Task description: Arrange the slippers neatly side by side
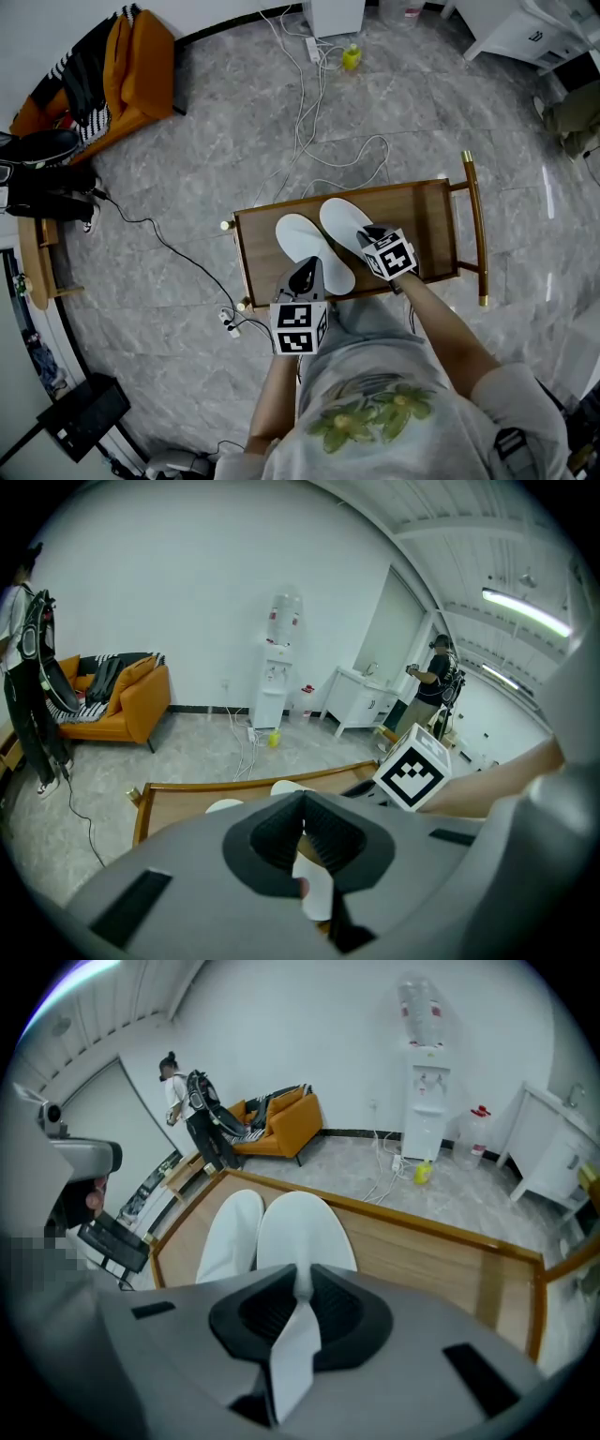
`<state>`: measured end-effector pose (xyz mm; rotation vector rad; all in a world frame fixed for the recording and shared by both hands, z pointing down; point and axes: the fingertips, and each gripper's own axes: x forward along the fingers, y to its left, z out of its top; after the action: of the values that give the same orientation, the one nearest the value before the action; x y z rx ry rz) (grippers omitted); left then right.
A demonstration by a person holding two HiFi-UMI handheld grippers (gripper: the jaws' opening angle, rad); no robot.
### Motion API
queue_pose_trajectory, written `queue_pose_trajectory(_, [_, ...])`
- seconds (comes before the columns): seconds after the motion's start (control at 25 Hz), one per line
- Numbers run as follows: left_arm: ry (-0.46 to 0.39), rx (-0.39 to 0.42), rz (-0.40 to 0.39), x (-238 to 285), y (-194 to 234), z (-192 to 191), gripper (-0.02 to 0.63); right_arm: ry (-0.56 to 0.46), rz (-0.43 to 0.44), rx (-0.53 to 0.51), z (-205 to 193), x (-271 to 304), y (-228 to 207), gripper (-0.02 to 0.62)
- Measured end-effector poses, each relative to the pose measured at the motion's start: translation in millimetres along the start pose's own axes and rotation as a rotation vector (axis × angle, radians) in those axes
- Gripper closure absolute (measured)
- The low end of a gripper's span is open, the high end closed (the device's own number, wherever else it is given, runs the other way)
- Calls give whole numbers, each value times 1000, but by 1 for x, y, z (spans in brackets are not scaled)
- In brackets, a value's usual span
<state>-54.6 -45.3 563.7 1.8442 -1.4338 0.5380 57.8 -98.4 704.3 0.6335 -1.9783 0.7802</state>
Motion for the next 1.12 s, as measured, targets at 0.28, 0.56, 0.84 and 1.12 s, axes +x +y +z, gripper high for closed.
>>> queue_pose_trajectory(0.28, [0,16,-3,4,-3,2,591,-50,-44,204,0,-6,-2,552])
queue_pose_trajectory(0.56, [7,24,-8,6,-6,0,591,-88,-119,359,-1,-11,-13,552])
queue_pose_trajectory(0.84, [19,28,-10,2,-7,-6,591,-95,-128,577,-14,-12,-17,552])
queue_pose_trajectory(1.12, [30,31,-12,4,-7,-9,591,-100,-133,551,-20,-3,-17,543])
